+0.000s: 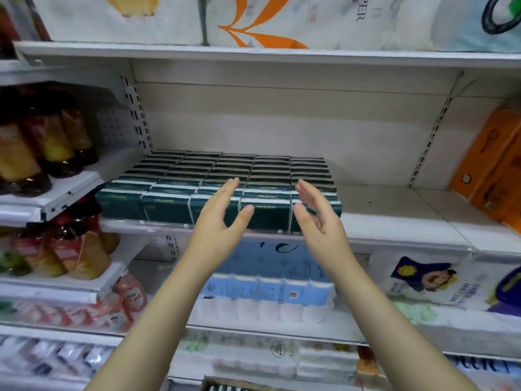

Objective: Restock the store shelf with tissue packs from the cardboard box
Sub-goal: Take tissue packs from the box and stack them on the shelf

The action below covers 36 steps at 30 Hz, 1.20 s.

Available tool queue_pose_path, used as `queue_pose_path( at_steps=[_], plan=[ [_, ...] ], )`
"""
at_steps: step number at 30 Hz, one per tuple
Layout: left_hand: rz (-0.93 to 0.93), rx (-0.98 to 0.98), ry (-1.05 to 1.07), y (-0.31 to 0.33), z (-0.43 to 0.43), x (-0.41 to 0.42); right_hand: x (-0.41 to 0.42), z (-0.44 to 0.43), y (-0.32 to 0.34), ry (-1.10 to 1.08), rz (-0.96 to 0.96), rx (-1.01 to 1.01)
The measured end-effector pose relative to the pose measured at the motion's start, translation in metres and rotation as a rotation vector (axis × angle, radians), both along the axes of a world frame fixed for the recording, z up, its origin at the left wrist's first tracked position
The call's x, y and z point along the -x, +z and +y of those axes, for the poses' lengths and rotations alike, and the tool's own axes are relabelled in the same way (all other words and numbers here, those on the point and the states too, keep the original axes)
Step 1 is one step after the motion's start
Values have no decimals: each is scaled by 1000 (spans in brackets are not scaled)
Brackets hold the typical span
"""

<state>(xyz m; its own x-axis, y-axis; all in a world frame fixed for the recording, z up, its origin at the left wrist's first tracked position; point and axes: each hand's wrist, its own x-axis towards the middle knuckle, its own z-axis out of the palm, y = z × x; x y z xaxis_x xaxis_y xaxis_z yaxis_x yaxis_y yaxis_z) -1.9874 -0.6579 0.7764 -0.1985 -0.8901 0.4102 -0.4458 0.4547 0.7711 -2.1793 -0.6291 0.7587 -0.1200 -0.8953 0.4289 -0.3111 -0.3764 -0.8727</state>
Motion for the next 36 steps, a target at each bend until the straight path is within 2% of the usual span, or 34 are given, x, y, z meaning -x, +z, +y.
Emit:
queue_pose_path(
  at_steps=[6, 14, 21, 26, 30, 36],
  plan=[
    [96, -135, 84, -45, 39, -61, -54, 27, -39, 132, -13, -115],
    [143, -340, 223, -147, 74, -119, -107, 43, -131, 246, 32, -372],
    [26, -607, 356, -250, 111, -130, -109, 59, -231, 316, 101, -663],
    [-57, -889, 420, -361, 141, -117, -95, 68, -334, 328, 153, -873],
    [-49, -1098, 456, -471, 166, -98, -82, 77, -435, 299, 218, -1029],
    [-67, -1306, 431, -622, 182, -62, -59, 103, -597, 325, 428, -1210]
  ],
)
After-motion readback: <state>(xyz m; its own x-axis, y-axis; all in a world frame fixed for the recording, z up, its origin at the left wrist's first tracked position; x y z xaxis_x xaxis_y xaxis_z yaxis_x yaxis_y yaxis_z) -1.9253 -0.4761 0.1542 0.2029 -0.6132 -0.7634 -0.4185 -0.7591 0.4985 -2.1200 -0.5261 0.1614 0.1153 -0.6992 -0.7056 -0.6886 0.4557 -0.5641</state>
